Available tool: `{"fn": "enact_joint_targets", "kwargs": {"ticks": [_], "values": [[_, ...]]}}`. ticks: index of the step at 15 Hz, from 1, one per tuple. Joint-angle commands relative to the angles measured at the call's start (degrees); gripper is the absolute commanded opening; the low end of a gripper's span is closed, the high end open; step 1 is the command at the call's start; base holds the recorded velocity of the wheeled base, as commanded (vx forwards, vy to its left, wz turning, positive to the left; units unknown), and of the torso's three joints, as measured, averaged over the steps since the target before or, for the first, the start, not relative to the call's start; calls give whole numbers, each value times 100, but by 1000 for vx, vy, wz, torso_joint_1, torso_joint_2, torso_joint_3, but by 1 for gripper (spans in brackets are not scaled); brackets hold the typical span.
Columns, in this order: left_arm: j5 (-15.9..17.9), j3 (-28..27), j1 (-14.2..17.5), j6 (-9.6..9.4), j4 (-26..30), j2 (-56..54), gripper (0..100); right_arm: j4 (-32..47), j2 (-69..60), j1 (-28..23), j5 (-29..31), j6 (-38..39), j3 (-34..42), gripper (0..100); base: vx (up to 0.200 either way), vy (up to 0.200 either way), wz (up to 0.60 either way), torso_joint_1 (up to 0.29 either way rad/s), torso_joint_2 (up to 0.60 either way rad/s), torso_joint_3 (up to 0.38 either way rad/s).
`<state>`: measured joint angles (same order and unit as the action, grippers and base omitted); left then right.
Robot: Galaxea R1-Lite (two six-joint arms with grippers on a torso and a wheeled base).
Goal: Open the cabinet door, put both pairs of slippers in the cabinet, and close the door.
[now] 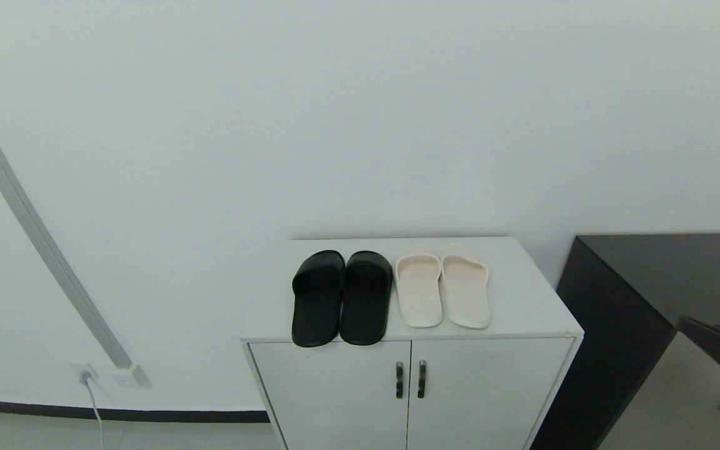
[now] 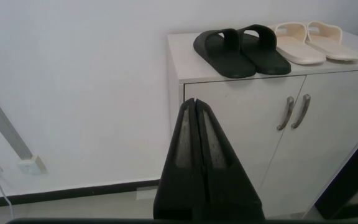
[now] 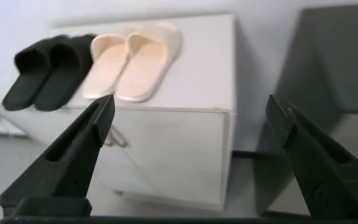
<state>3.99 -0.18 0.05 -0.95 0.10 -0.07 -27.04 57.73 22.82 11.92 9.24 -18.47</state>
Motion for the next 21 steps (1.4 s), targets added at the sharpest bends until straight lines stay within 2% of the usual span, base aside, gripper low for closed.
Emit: {"fn": "enact_joint_targets", "kwargs": {"ticks": [1, 5, 8, 14, 21], "values": [[6, 1, 4, -2, -1, 7, 0, -654, 1891, 1084, 627, 280, -684, 100, 0, 0, 0, 0, 0, 0], [-3, 1, 4, -2, -1, 7, 0, -1304, 3244, 1550, 1251, 306, -1502, 100, 0, 0, 0, 0, 0, 0], [-3, 1, 4, -2, -1, 7, 0, -1348, 4141, 1673, 1805, 544, -2354, 100, 0, 0, 0, 0, 0, 0], [6, 1, 4, -2, -1, 7, 0, -1322, 5538, 1655, 1928, 553, -3743, 100, 0, 0, 0, 0, 0, 0], [-3, 1, 4, -2, -1, 7, 0, -1322, 6839, 1444, 1928, 553, -4973, 100, 0, 0, 0, 0, 0, 0]]}}
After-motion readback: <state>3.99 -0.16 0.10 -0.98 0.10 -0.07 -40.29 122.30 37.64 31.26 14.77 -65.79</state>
